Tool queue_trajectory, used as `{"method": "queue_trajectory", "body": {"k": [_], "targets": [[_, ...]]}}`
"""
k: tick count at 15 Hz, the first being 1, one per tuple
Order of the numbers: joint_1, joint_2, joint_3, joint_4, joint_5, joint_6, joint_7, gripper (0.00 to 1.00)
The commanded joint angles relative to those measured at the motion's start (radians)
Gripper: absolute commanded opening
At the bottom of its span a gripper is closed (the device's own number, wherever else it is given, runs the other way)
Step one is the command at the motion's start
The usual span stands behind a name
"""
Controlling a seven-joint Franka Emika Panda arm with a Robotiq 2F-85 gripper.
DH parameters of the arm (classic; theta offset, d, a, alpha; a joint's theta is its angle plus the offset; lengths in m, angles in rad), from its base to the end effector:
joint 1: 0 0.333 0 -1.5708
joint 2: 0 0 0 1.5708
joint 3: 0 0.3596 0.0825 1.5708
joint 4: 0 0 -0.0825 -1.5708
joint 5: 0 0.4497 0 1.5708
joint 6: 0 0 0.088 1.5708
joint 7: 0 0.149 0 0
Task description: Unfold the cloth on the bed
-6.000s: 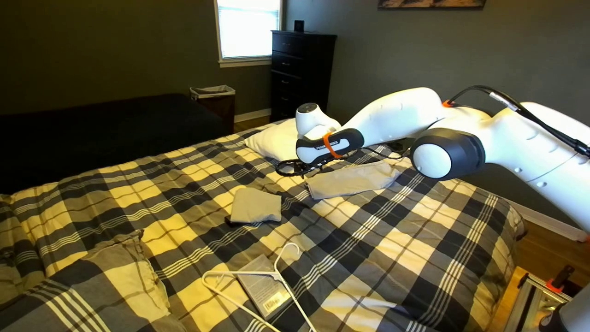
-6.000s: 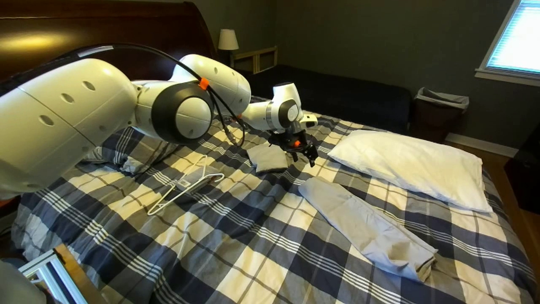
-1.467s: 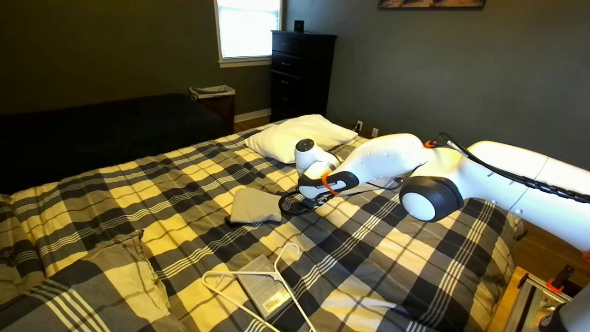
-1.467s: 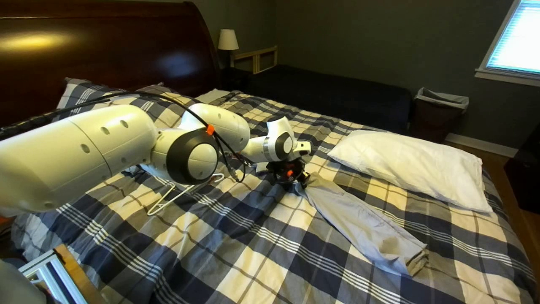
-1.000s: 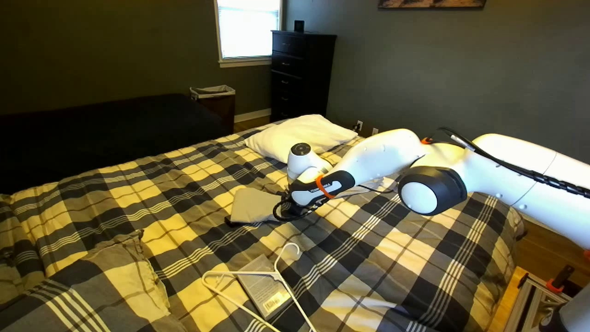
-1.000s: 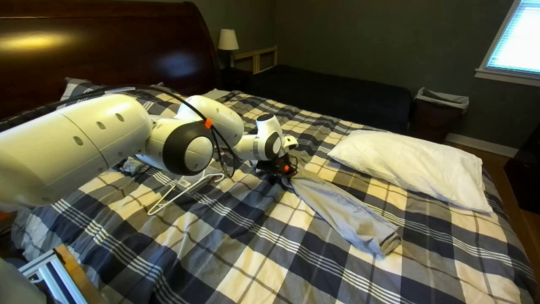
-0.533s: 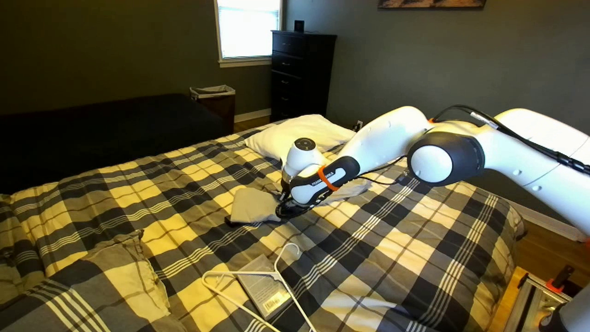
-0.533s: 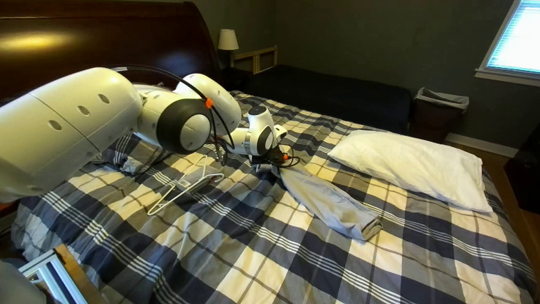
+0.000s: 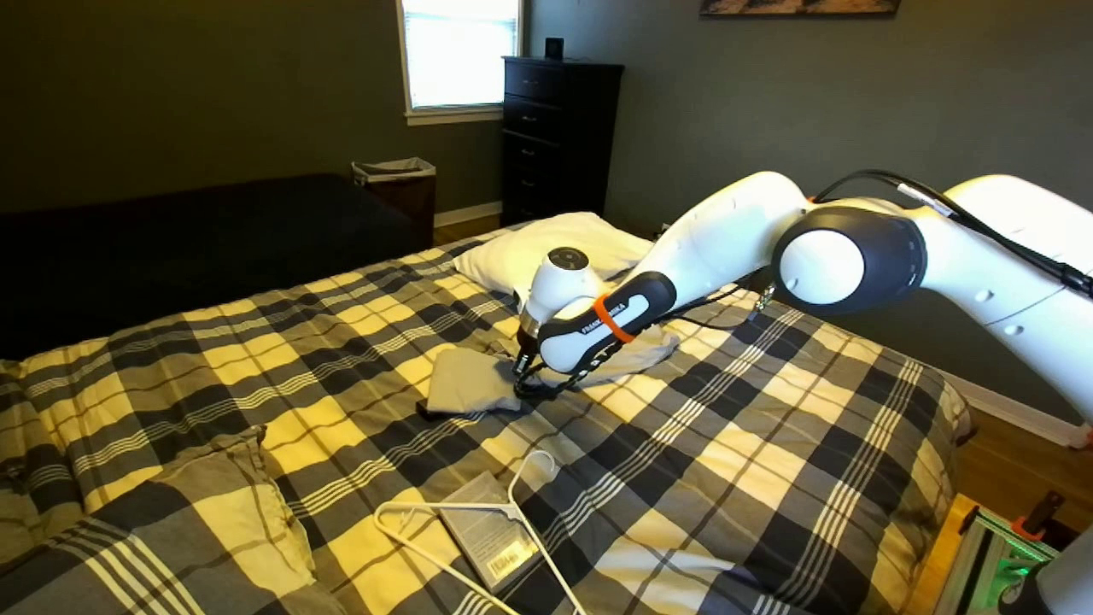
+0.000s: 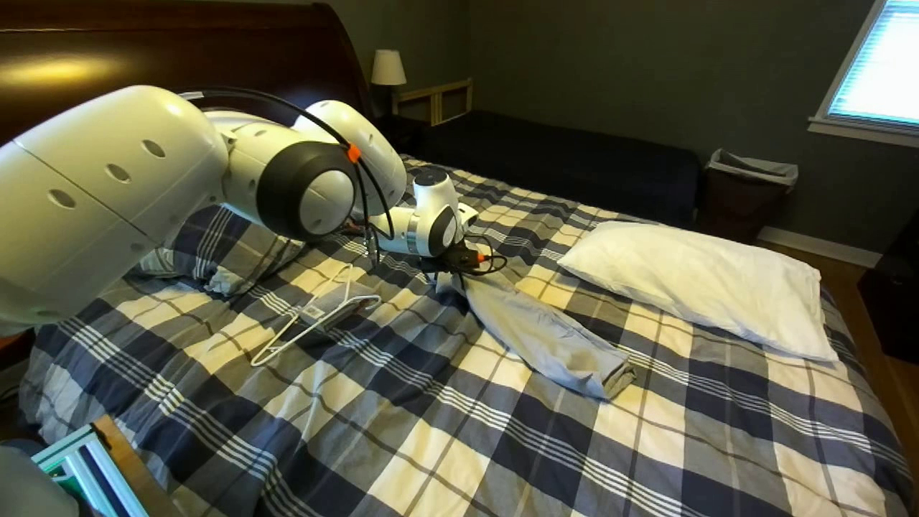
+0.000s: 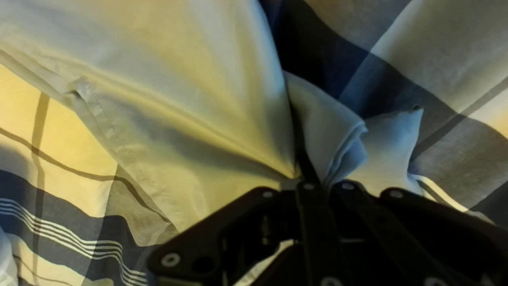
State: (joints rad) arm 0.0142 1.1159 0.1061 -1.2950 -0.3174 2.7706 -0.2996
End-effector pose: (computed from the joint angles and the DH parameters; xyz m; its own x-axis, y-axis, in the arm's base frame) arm 0.8514 0.0896 0.0317 0.7581 0.5795 0.2989 0.5381 -0.8149 0.2153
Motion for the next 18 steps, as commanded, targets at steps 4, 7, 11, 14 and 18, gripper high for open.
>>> {"method": "queue_trajectory", "body": {"k": [4, 7, 11, 14, 18], "targets": [[0.097, -0.066, -0.046, -0.155, -0.075, 0.23, -0.071, 0.01], [0.117, -0.095, -0.022, -0.248, -0.131, 0.354, -0.134, 0.01], [0.148, -0.121, -0.015, -0.331, -0.211, 0.439, -0.198, 0.29], [0.154, -0.136, -0.038, -0.357, -0.202, 0.475, -0.173, 0.44], [0.113, -0.227, -0.088, -0.491, -0.178, 0.63, -0.122, 0.72]]}}
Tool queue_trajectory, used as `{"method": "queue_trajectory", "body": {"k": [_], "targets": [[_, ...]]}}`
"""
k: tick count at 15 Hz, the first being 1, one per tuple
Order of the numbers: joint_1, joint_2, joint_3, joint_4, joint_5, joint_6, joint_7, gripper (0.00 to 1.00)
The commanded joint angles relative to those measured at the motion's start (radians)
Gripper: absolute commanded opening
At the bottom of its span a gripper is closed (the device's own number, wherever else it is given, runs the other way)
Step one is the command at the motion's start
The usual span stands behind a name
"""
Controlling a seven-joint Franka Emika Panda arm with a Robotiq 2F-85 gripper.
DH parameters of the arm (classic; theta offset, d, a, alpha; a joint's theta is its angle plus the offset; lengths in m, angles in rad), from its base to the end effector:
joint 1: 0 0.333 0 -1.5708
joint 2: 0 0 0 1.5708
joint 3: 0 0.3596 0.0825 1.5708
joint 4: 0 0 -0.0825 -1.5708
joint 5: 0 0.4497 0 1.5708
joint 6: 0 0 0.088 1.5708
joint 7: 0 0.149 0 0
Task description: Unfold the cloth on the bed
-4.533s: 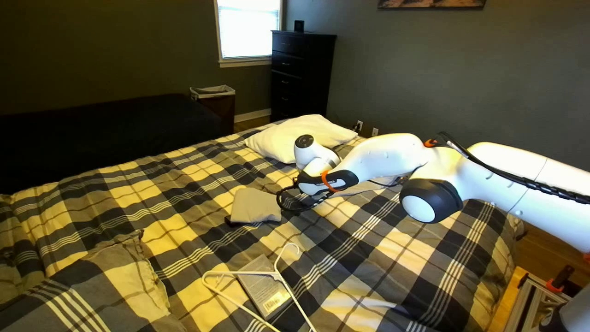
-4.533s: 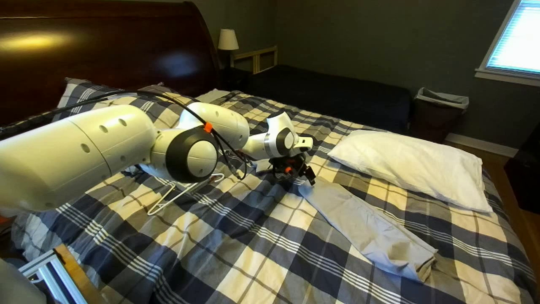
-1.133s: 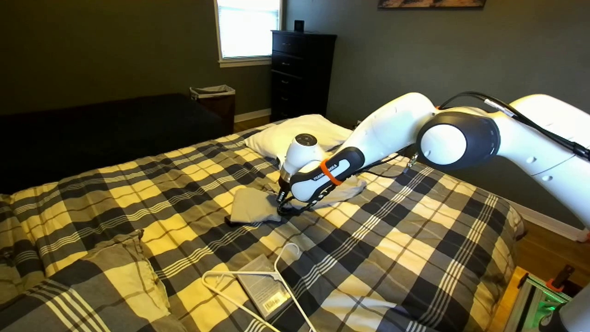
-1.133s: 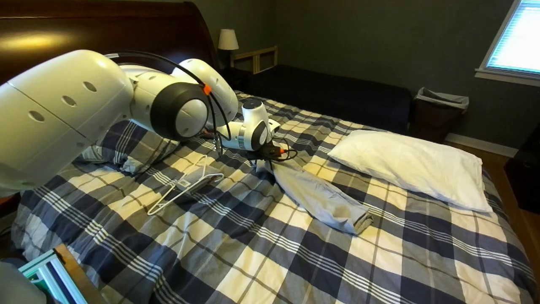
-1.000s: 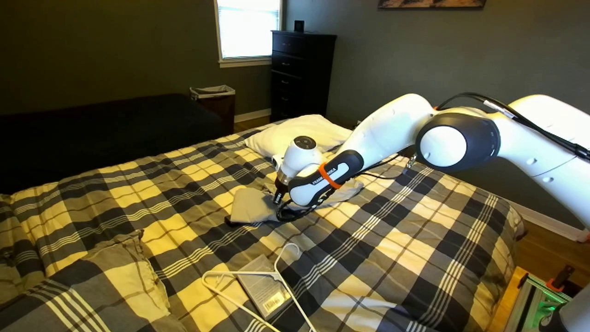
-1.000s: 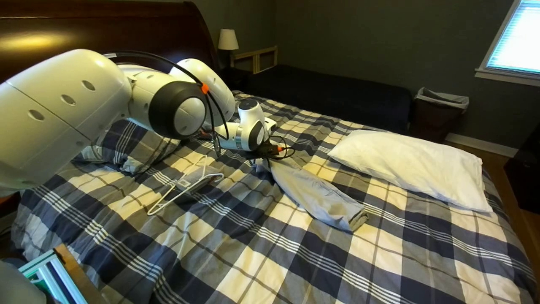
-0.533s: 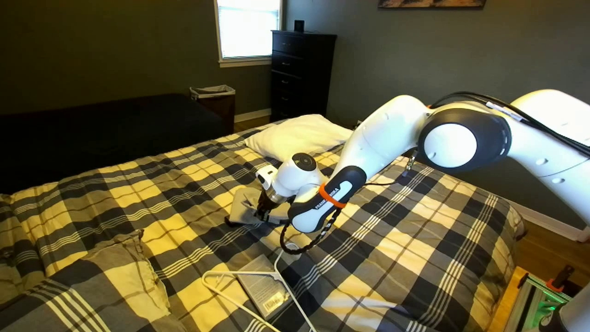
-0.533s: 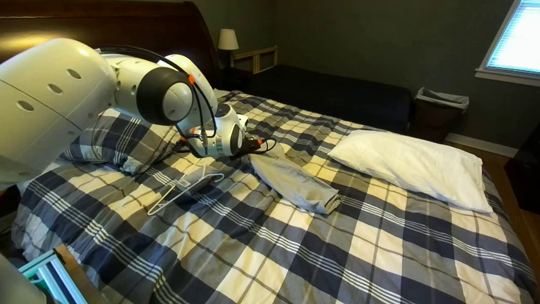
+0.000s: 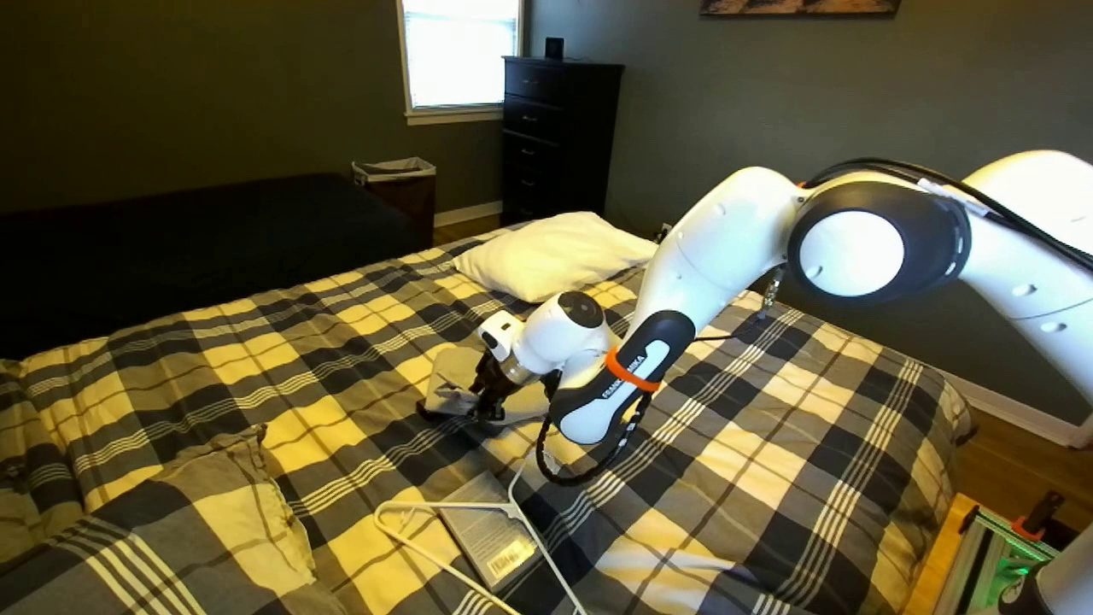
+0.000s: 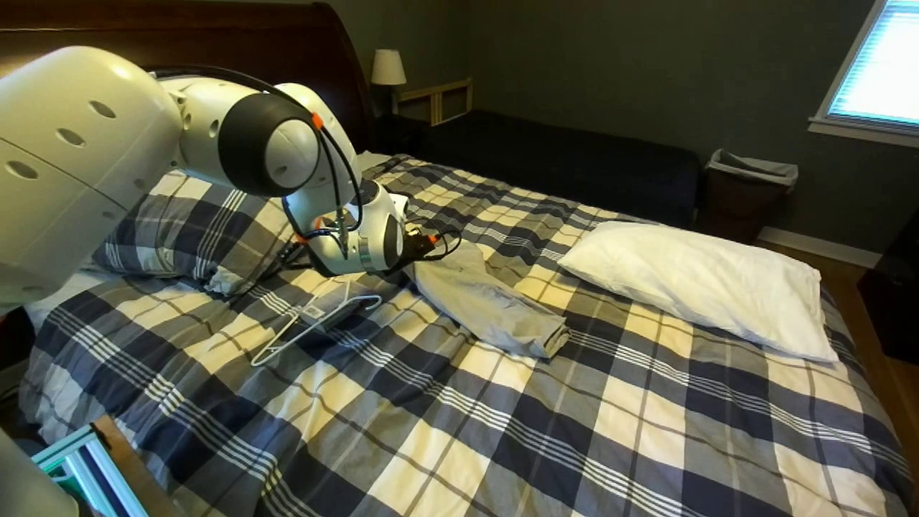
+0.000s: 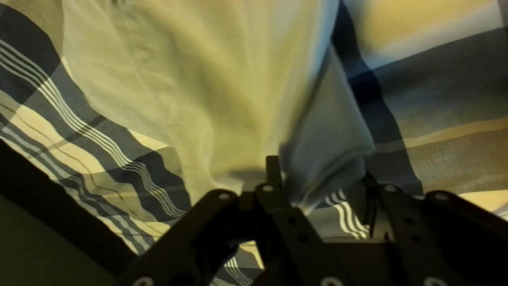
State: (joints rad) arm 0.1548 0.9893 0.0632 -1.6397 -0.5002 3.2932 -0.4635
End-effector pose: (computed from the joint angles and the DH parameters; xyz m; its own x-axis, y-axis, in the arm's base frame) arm 0.7611 0.2151 0.0444 0.2654 0.8599 0.4360 0.7785 -0.4579 0.4292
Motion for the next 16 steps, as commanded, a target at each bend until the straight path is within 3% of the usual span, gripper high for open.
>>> {"method": "queue_trajectory", "body": {"k": [1, 4, 7, 9, 13, 14, 16], "targets": [[-0.052, -0.126, -0.048, -0.188, 0.002, 0.152, 0.048, 0.81], [-0.131, -0.186, -0.059, -0.279, 0.031, 0.28, 0.099, 0.99], [-0.169, -0.161, -0.101, -0.231, 0.103, 0.348, 0.143, 1.0], [-0.173, -0.132, -0.121, -0.162, 0.183, 0.331, 0.172, 1.0], [-0.045, -0.085, -0.25, -0.03, 0.496, 0.273, 0.169, 1.0], [0.008, -0.077, -0.306, 0.0, 0.575, 0.189, 0.147, 1.0], [0.092, -0.038, -0.408, 0.076, 0.626, -0.003, 0.125, 1.0]]}}
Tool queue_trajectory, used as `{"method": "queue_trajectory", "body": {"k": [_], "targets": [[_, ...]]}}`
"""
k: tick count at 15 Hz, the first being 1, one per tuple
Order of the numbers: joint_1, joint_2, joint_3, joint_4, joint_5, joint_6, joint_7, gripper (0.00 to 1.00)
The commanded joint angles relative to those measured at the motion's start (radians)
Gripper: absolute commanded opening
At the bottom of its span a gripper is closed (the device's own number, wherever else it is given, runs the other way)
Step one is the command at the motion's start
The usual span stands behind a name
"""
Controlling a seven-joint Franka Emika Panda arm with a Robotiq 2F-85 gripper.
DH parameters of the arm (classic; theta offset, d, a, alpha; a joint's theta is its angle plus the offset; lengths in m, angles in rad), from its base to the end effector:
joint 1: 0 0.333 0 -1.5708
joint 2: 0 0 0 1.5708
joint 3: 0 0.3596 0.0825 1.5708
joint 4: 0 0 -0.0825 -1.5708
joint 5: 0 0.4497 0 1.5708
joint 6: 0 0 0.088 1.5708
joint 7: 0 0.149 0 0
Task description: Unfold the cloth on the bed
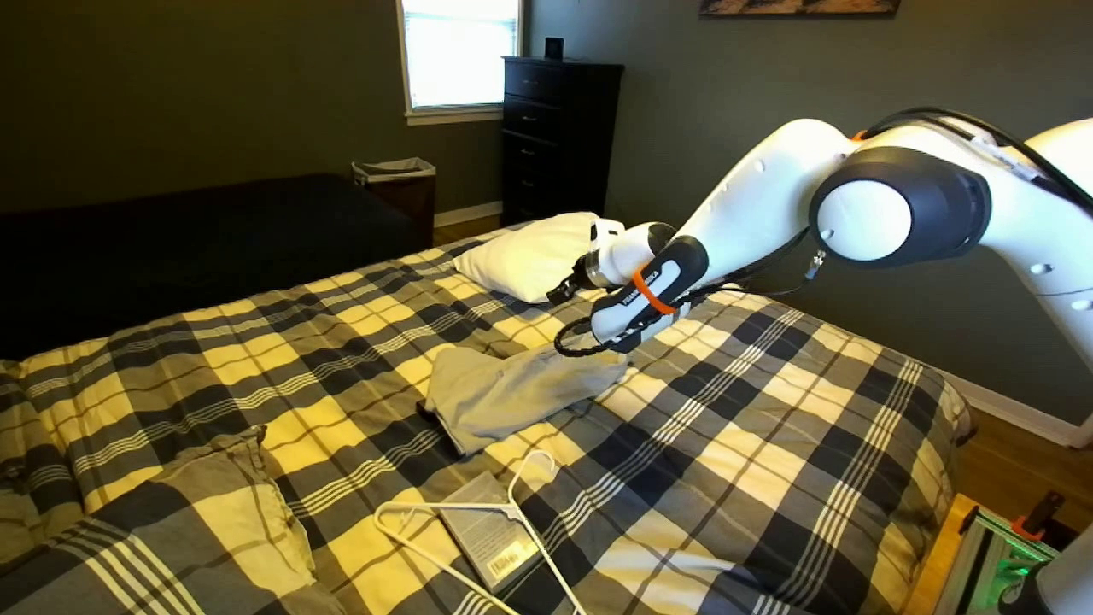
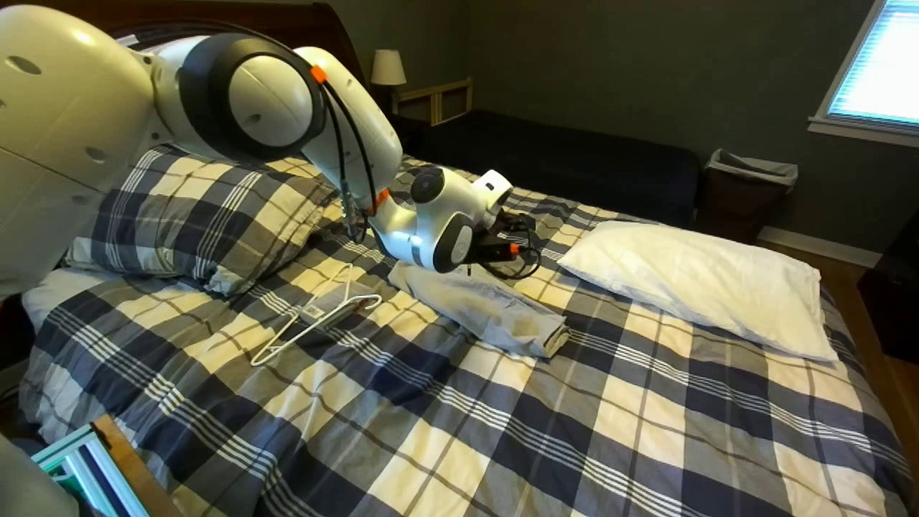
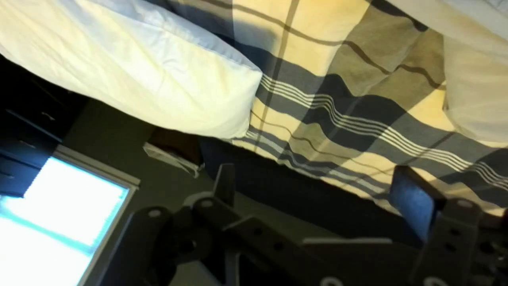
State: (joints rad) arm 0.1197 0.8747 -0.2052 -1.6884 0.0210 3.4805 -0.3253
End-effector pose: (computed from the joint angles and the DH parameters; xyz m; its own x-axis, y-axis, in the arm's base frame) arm 0.8170 -0.0409 0.1593 0.5789 0.4087 0.7056 0.1633 -0.9059 0.3908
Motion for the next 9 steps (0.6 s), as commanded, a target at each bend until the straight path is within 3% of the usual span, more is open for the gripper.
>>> {"method": "queue_trajectory", "body": {"k": [1, 2, 4, 5, 7, 9], "targets": [[0.144, 0.097, -0.159, 0.166, 0.085, -0.289, -0.005, 1.0], [0.104, 0.099, -0.115, 0.204, -0.031, -0.384, 0.049, 1.0], [0.002, 0.115, 0.041, 0.305, -0.117, -0.549, 0.003, 1.0], [-0.052, 0.134, 0.124, 0.356, -0.137, -0.613, -0.04, 1.0], [-0.127, 0.185, 0.252, 0.428, -0.048, -0.72, -0.178, 1.0], [-0.201, 0.203, 0.372, 0.432, -0.08, -0.808, -0.224, 1.0]]}}
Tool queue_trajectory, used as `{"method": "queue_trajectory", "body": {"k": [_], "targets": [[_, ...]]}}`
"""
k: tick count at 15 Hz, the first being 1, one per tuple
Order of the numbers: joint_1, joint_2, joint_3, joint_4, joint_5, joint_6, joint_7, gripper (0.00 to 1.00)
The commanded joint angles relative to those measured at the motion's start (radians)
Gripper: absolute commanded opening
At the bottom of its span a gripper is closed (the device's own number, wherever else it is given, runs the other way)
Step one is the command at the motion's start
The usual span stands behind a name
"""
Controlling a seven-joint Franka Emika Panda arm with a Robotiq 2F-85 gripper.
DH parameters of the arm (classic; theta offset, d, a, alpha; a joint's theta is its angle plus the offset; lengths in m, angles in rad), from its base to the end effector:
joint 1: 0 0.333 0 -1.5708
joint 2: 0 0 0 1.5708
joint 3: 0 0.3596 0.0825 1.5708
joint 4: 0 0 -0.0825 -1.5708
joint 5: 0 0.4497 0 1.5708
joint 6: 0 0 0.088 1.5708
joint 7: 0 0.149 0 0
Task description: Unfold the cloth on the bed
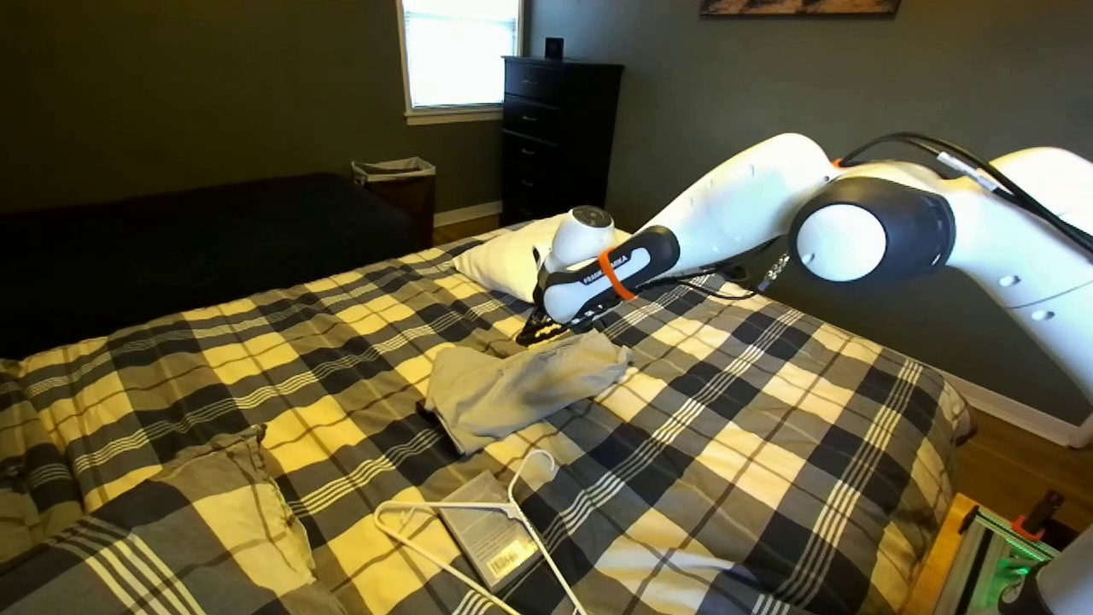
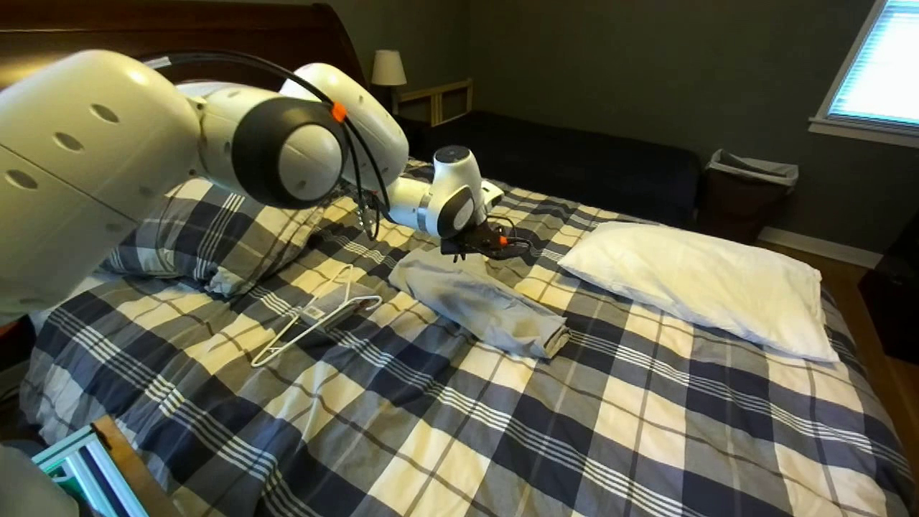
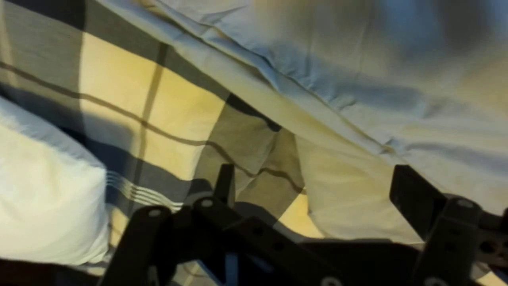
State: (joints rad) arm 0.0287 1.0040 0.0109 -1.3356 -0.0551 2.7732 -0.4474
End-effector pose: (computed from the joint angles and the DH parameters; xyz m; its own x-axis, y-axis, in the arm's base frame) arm 0.8700 0.0337 0.1049 0.7838 0.5023 0.3652 0.4568 -0.8647 0.2089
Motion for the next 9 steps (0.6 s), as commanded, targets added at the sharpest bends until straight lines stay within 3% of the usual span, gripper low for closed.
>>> {"method": "queue_trajectory", "body": {"k": [1, 3, 9], "targets": [[-0.121, 0.094, 0.174, 0.085, -0.003, -0.111, -0.115, 1.0], [-0.134, 0.097, 0.17, 0.062, -0.003, -0.093, -0.088, 1.0], [-0.121, 0.077, 0.088, -0.057, -0.052, 0.247, 0.023, 1.0]]}}
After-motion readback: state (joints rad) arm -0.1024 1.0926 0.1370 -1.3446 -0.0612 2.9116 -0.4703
